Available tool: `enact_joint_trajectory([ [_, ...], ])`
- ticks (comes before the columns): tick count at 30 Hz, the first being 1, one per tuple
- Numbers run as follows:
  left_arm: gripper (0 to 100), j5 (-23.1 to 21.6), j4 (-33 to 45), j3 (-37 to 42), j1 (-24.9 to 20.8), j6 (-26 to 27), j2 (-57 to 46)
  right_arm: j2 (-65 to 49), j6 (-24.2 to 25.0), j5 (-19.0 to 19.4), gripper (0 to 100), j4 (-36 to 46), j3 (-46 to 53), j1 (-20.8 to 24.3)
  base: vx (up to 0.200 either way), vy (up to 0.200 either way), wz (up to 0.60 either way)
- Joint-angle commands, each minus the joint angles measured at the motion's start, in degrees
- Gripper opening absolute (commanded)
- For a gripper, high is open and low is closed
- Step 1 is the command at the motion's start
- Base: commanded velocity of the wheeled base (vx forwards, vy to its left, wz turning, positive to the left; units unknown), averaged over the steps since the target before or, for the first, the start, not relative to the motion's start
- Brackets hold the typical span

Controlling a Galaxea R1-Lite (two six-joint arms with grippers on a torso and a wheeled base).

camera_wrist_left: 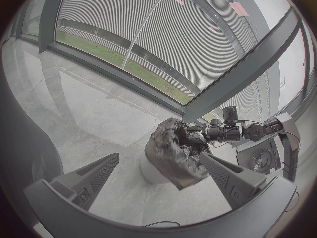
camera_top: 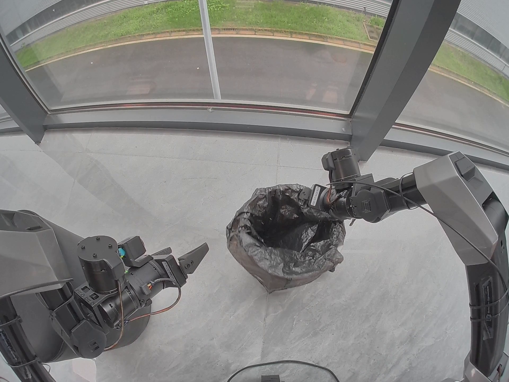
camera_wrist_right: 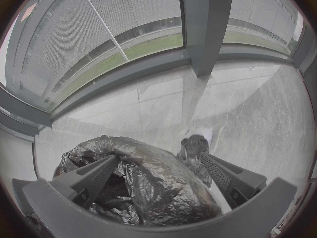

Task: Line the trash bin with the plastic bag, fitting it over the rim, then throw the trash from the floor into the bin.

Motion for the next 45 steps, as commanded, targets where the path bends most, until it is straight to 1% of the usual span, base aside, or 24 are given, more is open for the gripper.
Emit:
enact_joint_trajectory([
  [1, 100, 0.0, -0.1, -0.1, 0.1, -0.1, 0.7, -4.9, 2.5, 0.2, 100, 0.3, 6.3, 4.3, 0.000, 0.000, 0.00],
  [6, 100, 0.1, -0.1, 0.0, 0.1, -0.1, 0.7, -6.2, 5.0, -0.1, 100, 0.3, 9.8, 7.1, 0.000, 0.000, 0.00],
  [11, 100, 0.1, -0.1, 0.1, 0.1, -0.1, 0.7, -6.3, 5.4, -0.1, 100, 0.4, 10.6, 7.3, 0.000, 0.000, 0.00],
  [22, 100, 0.1, -0.1, 0.1, 0.0, -0.1, 0.7, -6.4, 7.6, -0.7, 100, 0.3, 15.5, 7.7, 0.000, 0.000, 0.00],
  [26, 100, 0.1, -0.1, 0.1, 0.0, -0.1, 0.8, -8.1, 7.7, -0.6, 100, 0.3, 15.9, 6.7, 0.000, 0.000, 0.00],
  [29, 100, 0.1, -0.1, 0.1, 0.0, -0.1, 1.0, -10.9, 10.9, -0.6, 100, 0.3, 16.2, 4.5, 0.000, 0.000, 0.00],
  [31, 100, 0.1, -0.1, 0.0, 0.0, -0.1, 1.0, -11.6, 11.9, -0.5, 100, 0.3, 16.2, 3.2, 0.000, 0.000, 0.00],
  [33, 100, 0.1, -0.1, 0.0, 0.0, -0.1, 1.0, -11.8, 11.9, -0.1, 100, 0.3, 16.2, 2.3, 0.000, 0.000, 0.00],
  [34, 100, 0.1, -0.2, 0.0, 0.0, -0.1, 0.9, -11.8, 12.0, 0.1, 100, 0.3, 16.2, 1.2, 0.000, 0.000, 0.00],
  [37, 100, 0.8, -0.3, -0.1, 0.0, -0.1, 0.8, -10.7, 12.0, -0.1, 100, 0.2, 15.7, 0.3, 0.000, 0.000, 0.00],
  [40, 100, 0.9, -0.3, -0.1, 0.1, -0.1, 0.8, -7.8, 11.7, -0.2, 100, -2.4, 14.4, -0.7, 0.000, 0.000, 0.00],
  [42, 100, 0.9, -0.3, 0.0, 0.1, -0.1, 0.7, -5.5, 11.3, -0.1, 100, -4.8, 13.5, -1.8, 0.000, 0.000, 0.00],
  [45, 100, 0.9, -0.4, 0.1, 0.1, -0.1, 0.8, -2.3, 9.1, -0.1, 100, -5.4, 9.7, -3.0, 0.000, 0.000, 0.00],
])
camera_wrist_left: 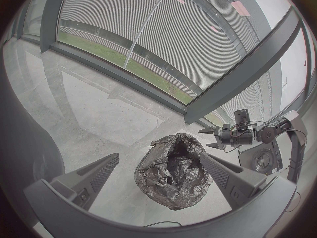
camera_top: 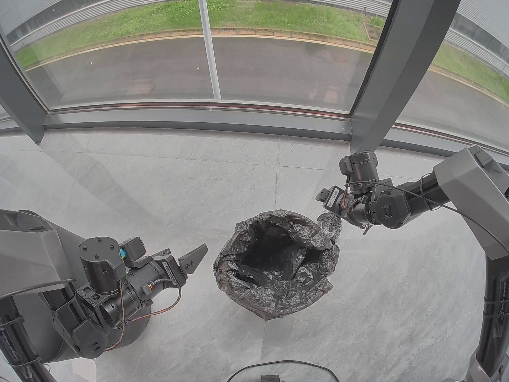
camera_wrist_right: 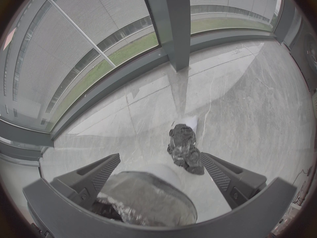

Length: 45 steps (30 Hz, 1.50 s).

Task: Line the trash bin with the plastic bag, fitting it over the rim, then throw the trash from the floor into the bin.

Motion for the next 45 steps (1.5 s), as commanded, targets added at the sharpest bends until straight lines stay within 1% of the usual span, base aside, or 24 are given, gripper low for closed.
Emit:
enact_joint_trajectory([
  [1, 100, 0.0, -0.1, 0.1, 0.0, 0.0, 0.0, 6.0, -2.4, 0.1, 100, -0.8, -5.1, -2.1, 0.000, 0.000, 0.00],
  [7, 100, -0.1, -0.1, 0.0, 0.1, -0.9, 0.2, 10.9, -5.0, 0.1, 100, 0.0, -11.1, -3.6, 0.000, 0.000, 0.00],
  [13, 100, 0.0, -0.2, -0.1, 0.1, -1.0, 1.1, 13.1, -5.7, 0.2, 100, 1.7, -15.0, -4.5, 0.000, 0.000, 0.00],
  [14, 100, 0.0, -0.2, -0.1, 0.1, -1.0, 1.2, 13.3, -5.6, 0.2, 100, 3.4, -16.2, -4.5, 0.000, 0.000, 0.00],
  [18, 100, 0.0, -0.2, -0.1, 0.1, -1.0, 1.4, 15.1, -5.7, 0.1, 100, 5.0, -18.5, -5.0, 0.000, 0.000, 0.00],
  [33, 100, 0.0, -0.2, -0.1, 0.1, -1.0, 1.8, 18.4, -6.6, 0.2, 100, 5.1, -20.2, -4.9, 0.000, 0.000, 0.00],
  [37, 100, 0.0, -0.2, -0.1, 0.1, -1.0, 1.9, 19.9, -7.7, 0.0, 100, 5.0, -21.2, -4.7, 0.000, 0.000, 0.00],
  [45, 100, 0.0, -0.3, -0.1, 0.1, -1.0, 2.3, 21.1, -7.7, 0.1, 100, 5.0, -22.2, -4.5, 0.000, 0.000, 0.00],
])
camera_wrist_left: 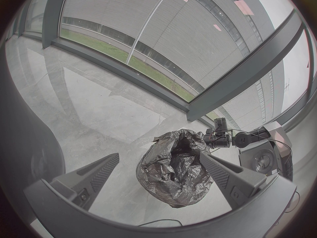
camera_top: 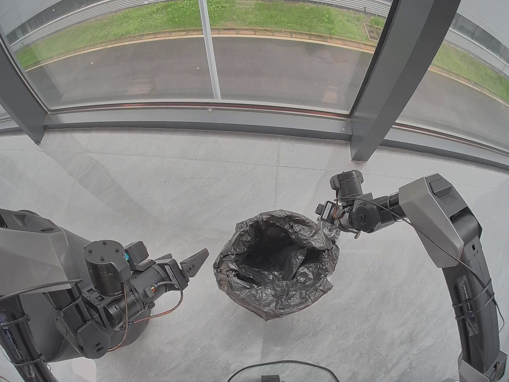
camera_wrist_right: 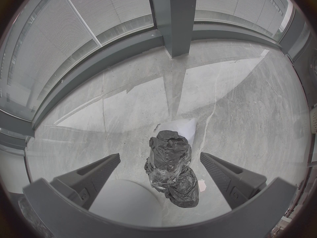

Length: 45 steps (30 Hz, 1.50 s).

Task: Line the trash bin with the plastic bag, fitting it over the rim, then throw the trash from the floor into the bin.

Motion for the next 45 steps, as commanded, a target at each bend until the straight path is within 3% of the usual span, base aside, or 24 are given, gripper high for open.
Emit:
enact_joint_trajectory([
  [1, 100, 0.0, 0.0, 0.0, 0.0, 0.0, 0.3, 1.1, 0.0, 0.0, 100, -0.1, -0.2, 0.0, 0.000, 0.000, 0.00],
  [45, 100, 0.0, -0.1, -0.1, 0.0, 0.0, 1.1, 6.1, 0.2, -0.4, 100, -0.3, -1.9, 0.0, 0.000, 0.000, 0.00],
])
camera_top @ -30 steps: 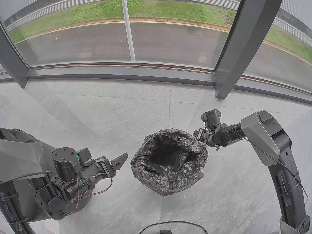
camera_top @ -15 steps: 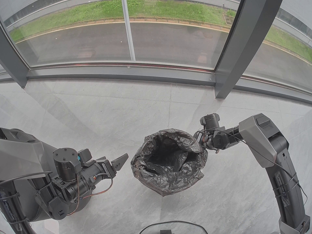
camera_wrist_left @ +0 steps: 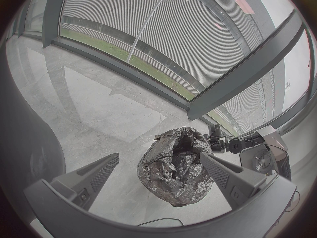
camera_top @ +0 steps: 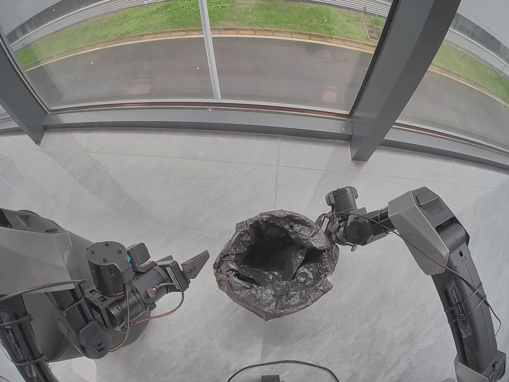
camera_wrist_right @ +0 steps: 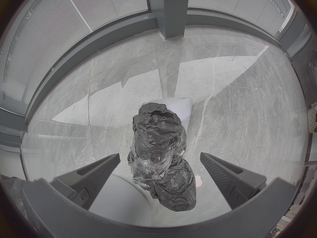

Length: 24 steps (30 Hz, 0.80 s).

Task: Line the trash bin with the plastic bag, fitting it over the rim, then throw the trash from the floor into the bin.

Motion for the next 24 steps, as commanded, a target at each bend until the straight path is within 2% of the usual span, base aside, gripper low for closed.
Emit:
enact_joint_trajectory([
  [1, 100, 0.0, 0.0, 0.0, 0.0, 0.0, 0.1, 0.2, 0.0, -0.1, 100, 0.0, -0.1, 0.0, 0.000, 0.000, 0.00],
  [24, 100, 0.0, 0.0, 0.0, 0.0, 0.0, 0.6, 1.1, -0.3, -0.3, 100, 0.2, -0.8, 0.0, 0.000, 0.000, 0.00],
])
